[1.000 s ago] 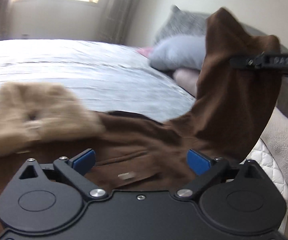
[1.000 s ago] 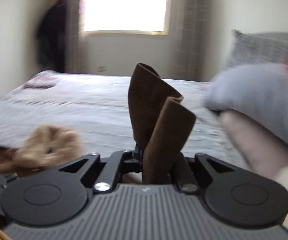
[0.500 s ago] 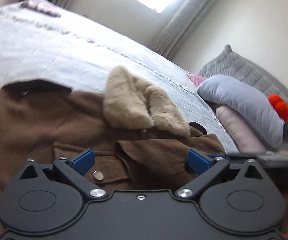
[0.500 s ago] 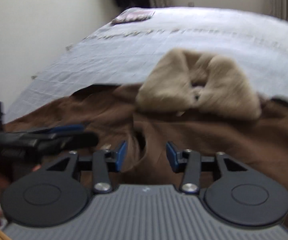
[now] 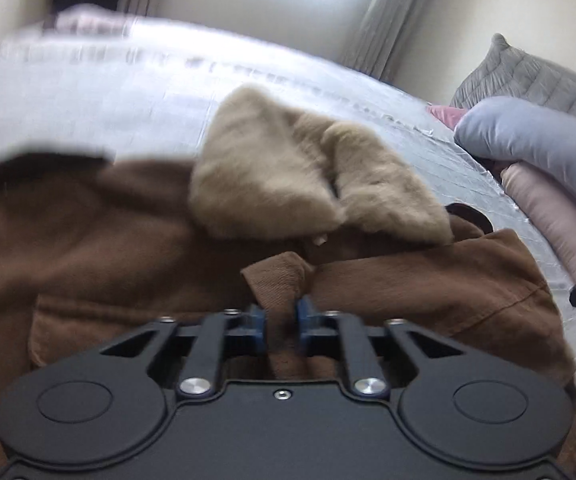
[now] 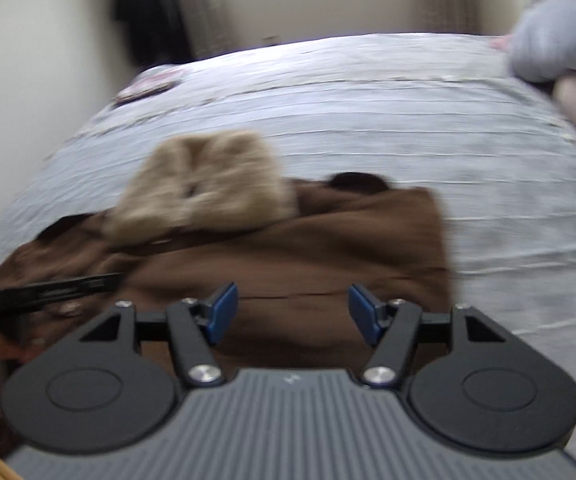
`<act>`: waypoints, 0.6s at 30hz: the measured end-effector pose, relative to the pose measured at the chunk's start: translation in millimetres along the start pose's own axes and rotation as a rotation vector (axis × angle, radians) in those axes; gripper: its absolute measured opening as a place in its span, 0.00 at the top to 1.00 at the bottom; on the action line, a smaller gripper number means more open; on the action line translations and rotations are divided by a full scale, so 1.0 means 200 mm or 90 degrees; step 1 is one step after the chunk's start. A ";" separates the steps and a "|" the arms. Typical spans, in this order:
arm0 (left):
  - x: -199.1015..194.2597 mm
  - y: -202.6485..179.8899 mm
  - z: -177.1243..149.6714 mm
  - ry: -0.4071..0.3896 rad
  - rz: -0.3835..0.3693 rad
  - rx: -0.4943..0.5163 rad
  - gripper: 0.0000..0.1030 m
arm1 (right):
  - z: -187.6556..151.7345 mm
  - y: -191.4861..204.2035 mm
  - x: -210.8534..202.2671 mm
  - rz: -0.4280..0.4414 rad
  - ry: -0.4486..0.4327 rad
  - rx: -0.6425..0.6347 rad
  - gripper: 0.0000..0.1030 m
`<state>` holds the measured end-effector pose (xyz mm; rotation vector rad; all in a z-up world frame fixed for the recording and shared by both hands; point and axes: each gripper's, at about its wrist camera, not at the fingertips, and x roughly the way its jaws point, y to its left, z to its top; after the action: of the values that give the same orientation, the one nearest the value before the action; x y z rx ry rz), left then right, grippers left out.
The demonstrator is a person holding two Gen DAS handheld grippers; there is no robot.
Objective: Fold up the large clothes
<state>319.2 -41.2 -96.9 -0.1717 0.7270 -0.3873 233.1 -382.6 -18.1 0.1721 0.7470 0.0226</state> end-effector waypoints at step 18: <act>0.14 -0.07 -0.17 -0.048 0.001 0.128 0.44 | -0.14 -0.04 0.52 -0.090 -0.052 -0.050 0.62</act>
<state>311.4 -65.6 -135.1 0.0048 0.6096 -0.4472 289.8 -376.7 -110.4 0.0451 0.6735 -0.0885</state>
